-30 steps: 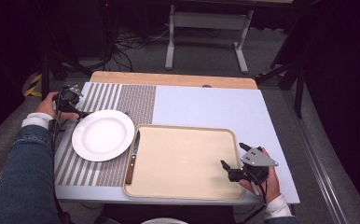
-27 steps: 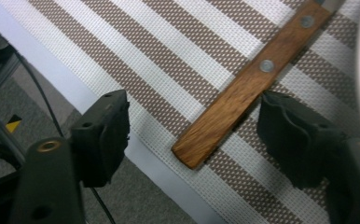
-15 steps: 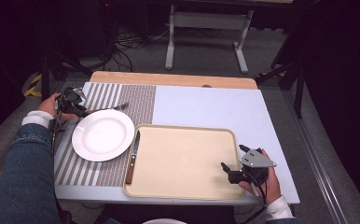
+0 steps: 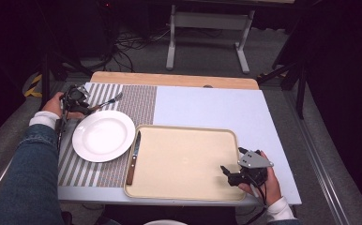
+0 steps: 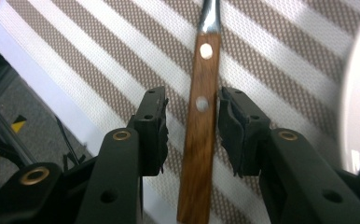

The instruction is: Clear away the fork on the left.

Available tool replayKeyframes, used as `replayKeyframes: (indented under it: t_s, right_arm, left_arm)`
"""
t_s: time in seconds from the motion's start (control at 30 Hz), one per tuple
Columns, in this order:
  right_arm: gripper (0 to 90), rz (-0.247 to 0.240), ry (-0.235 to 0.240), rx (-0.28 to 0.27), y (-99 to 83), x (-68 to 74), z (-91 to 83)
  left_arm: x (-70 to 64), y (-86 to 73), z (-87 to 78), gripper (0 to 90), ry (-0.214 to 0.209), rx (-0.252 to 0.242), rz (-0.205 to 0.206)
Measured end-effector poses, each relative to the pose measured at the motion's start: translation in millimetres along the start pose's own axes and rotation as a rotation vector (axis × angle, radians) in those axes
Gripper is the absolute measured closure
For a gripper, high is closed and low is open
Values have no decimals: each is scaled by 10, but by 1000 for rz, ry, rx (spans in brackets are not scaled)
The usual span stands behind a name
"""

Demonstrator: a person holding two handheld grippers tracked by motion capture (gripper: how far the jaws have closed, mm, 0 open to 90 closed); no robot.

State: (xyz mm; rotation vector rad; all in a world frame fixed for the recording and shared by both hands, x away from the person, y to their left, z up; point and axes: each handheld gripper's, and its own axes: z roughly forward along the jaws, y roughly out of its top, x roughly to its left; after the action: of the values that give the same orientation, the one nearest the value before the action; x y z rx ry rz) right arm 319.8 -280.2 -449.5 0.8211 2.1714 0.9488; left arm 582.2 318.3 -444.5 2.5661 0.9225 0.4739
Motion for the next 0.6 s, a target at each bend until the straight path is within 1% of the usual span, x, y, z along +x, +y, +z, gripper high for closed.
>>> replayKeyframes:
  t_s: [0.07, 0.13, 0.17, 0.23, 0.27, 0.33, 0.37, 0.43, 0.5, 0.6]
  right_arm:
    - [104, 0, 3, 8, -7, 7, 16]
    - [104, -4, 5, 12, -12, 7, 30]
    - [103, -3, 8, 14, -16, 7, 34]
    - [103, 0, 9, 19, -26, 3, 41]
    - [103, 2, 11, 22, -31, 1, 46]
    - [103, 6, 16, 29, -38, -3, 58]
    - [103, 5, 21, 32, -41, -4, 65]
    - [103, 2, 29, 39, -47, 0, 76]
    - [103, 0, 33, 44, -52, 1, 87]
    - [103, 9, 44, 41, -53, -3, 90]
  left_arm:
    - [2, 26, 30, 612, 10, -19, -15]
    - [3, 40, 56, 614, 6, -45, -22]
    - [7, 45, 66, 613, -3, -53, -39]
    - [22, 56, 74, 618, -14, -53, -47]
    - [26, 56, 75, 627, -30, -54, -50]
    - [21, 53, 77, 716, -58, -57, -50]
    - [21, 52, 76, 737, -55, -58, -49]
    - [15, 48, 76, 740, -51, -63, -58]
    - [5, 51, 73, 754, -50, -60, -57]
    - [-26, 57, 68, 764, -33, -57, -58]
